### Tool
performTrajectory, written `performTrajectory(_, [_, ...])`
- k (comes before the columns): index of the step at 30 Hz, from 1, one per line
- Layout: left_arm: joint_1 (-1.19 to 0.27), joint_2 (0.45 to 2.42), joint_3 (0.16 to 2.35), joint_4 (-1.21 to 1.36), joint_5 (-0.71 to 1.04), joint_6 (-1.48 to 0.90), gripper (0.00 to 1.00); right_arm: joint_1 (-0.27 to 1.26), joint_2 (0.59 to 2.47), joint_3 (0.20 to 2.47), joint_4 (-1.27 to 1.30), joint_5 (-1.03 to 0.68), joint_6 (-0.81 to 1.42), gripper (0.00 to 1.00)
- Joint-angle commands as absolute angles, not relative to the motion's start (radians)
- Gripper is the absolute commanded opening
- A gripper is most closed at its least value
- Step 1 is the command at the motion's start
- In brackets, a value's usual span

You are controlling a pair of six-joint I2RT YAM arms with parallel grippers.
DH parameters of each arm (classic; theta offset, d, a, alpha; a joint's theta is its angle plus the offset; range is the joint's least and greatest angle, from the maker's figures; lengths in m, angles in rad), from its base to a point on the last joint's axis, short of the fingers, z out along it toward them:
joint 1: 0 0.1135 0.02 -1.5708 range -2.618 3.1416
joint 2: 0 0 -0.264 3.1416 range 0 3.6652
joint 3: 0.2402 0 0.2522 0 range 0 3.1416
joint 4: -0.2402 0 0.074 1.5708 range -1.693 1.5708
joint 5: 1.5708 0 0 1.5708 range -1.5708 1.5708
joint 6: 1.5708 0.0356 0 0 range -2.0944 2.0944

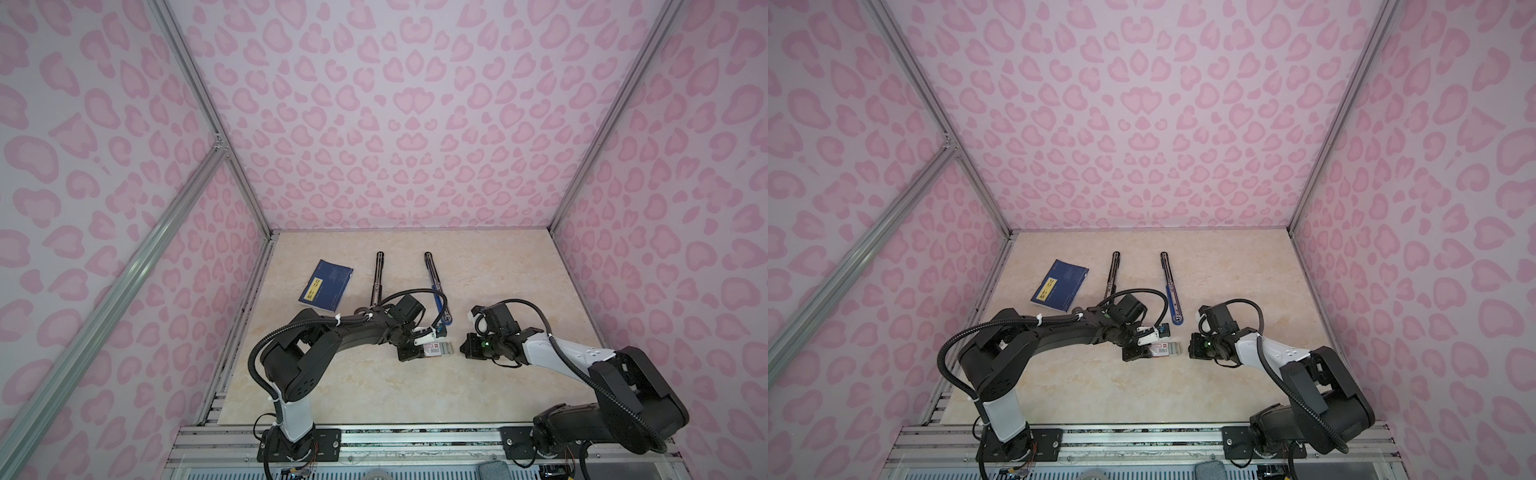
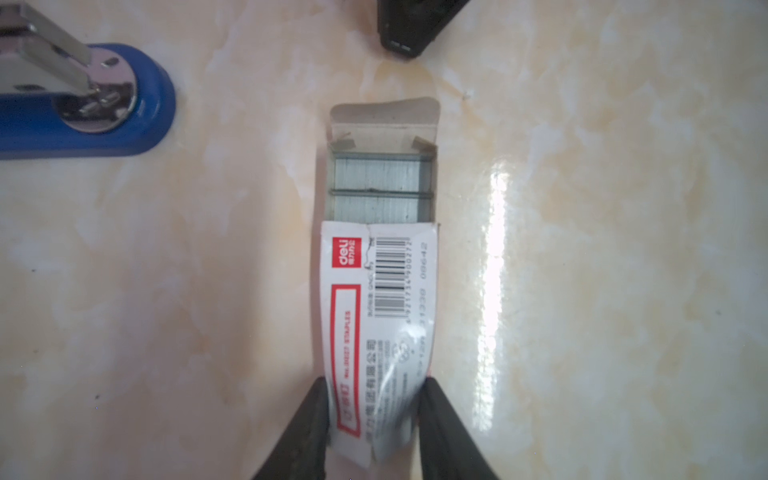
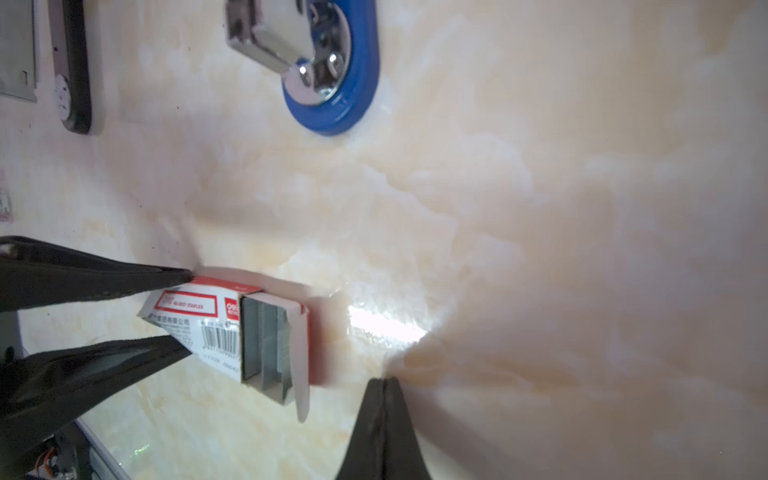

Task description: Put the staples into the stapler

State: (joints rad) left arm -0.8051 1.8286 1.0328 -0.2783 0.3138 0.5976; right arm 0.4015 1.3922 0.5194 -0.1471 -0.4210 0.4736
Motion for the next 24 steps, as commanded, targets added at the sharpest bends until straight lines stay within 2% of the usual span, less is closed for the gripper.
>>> performTrajectory(1, [-0.803,1.827,1.04,-0.327,0.296,0.591,0.38,0.402,1.369,0.505,-0.203,-0.404,0.463,0.01])
performTrajectory(5, [-0.804,1.832,1.043,-0.331,0.299,0.585,0.39,0.406,1.328,0.51,-0.167,-0.434,0.483,0.2])
performTrajectory(12, [-0.804,1.836,1.047,-0.331,0.298,0.583,0.39,0.449,1.386,0.544,-0.089,-0.468,0.525,0.31])
performTrajectory(17, [-0.803,1.835,1.043,-0.33,0.299,0.582,0.39,0.491,1.437,0.578,-0.063,-0.444,0.541,0.3])
performTrajectory(24, [-0.804,1.832,1.04,-0.325,0.299,0.581,0.39,0.49,1.493,0.589,-0.098,-0.391,0.533,0.13])
